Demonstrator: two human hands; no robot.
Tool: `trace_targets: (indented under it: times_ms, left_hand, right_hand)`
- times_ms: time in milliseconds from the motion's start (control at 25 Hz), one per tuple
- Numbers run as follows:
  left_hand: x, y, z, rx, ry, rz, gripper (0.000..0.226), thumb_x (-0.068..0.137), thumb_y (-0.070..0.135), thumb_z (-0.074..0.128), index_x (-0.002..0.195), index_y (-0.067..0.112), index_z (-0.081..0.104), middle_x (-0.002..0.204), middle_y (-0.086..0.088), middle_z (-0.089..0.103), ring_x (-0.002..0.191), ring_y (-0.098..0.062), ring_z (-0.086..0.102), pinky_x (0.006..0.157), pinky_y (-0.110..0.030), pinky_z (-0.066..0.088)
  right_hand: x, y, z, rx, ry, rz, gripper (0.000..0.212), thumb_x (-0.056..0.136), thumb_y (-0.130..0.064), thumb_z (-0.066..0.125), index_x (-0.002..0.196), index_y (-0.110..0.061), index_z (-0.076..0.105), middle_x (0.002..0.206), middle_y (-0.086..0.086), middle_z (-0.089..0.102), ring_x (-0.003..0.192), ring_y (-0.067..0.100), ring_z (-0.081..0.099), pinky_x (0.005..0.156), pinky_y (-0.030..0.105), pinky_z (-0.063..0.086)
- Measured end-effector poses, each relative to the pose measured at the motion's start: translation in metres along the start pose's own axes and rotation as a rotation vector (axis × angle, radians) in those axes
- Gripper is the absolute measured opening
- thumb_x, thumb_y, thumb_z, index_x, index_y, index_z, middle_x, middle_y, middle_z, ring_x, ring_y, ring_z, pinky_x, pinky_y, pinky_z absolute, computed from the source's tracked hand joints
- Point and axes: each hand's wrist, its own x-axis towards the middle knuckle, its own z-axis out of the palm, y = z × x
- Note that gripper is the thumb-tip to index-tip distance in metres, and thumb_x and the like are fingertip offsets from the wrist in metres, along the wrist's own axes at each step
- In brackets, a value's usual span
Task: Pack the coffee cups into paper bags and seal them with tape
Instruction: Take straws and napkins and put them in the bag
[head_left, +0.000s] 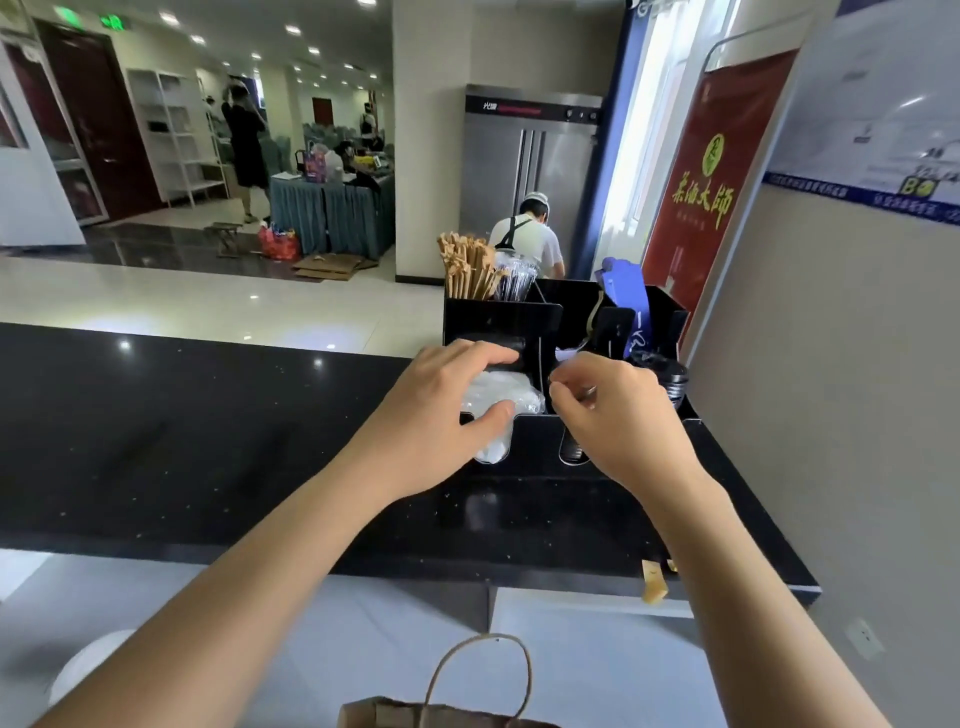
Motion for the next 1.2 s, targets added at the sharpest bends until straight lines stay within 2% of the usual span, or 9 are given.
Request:
trace_targets:
  times_ms: [200,400,600,760,880,1040,1200]
  left_hand:
    - [0.051,-0.013,0.005,0.024,0.074,0.008,0.042,0.098,0.031,0.062,0.139,0.028,0.054,0.133,0.012,0.058,0.124,-0.012,0.046,0.099,-0.025,0.037]
    - [0.086,-0.032,0.013,0.080,0.104,-0.012,0.043,0.098,0.031,0.060,0.139,0.025,0.054,0.136,0.009,0.058,0.127,-0.017,0.045,0.105,-0.036,0.041]
    - [0.107,-0.049,0.022,0.097,0.119,-0.029,0.042,0.098,0.030,0.059,0.139,0.026,0.054,0.135,0.010,0.058,0.124,-0.015,0.044,0.102,-0.035,0.041]
    - [0.110,-0.060,0.028,0.082,0.129,-0.028,0.040,0.098,0.030,0.059,0.138,0.027,0.054,0.132,0.012,0.058,0.125,-0.012,0.043,0.102,-0.030,0.039]
    - [0.107,-0.064,0.030,0.070,0.127,-0.022,0.039,0.098,0.030,0.059,0.137,0.028,0.055,0.130,0.014,0.058,0.124,-0.010,0.042,0.101,-0.027,0.038]
    - [0.105,-0.069,0.029,0.065,0.119,-0.008,0.039,0.098,0.029,0.059,0.137,0.029,0.055,0.131,0.013,0.057,0.125,-0.010,0.041,0.102,-0.028,0.038]
    - [0.104,-0.073,0.026,0.058,0.119,-0.005,0.040,0.098,0.029,0.058,0.137,0.029,0.055,0.130,0.013,0.057,0.126,-0.011,0.041,0.103,-0.028,0.038]
  right_hand:
    - [0.059,0.001,0.004,0.026,0.049,-0.009,0.012,0.093,-0.029,0.062,0.098,-0.028,0.073,0.080,-0.014,0.071,0.078,0.011,0.067,0.075,0.037,0.058]
    - [0.115,0.005,0.020,0.040,0.073,0.010,0.012,0.090,-0.028,0.063,0.092,-0.025,0.074,0.079,-0.011,0.073,0.078,0.015,0.068,0.075,0.038,0.058]
    - [0.166,0.012,0.041,0.029,0.110,0.019,0.013,0.088,-0.024,0.066,0.092,-0.019,0.077,0.083,-0.005,0.075,0.083,0.019,0.069,0.074,0.035,0.056]
    - [0.202,0.020,0.065,-0.165,0.105,0.031,0.014,0.085,-0.032,0.069,0.088,-0.023,0.078,0.092,-0.001,0.074,0.096,0.030,0.065,0.083,0.039,0.050]
    - [0.220,0.022,0.078,-0.341,0.076,0.059,0.028,0.086,-0.046,0.071,0.092,-0.018,0.075,0.098,0.004,0.070,0.107,0.034,0.057,0.088,0.039,0.037]
    - [0.235,0.017,0.091,-0.451,0.061,0.098,0.052,0.085,-0.063,0.068,0.101,-0.013,0.070,0.109,0.007,0.068,0.116,0.035,0.054,0.096,0.042,0.036]
    - [0.243,0.014,0.099,-0.469,0.023,0.106,0.045,0.088,-0.050,0.072,0.112,-0.013,0.067,0.117,0.008,0.067,0.121,0.034,0.052,0.098,0.043,0.035]
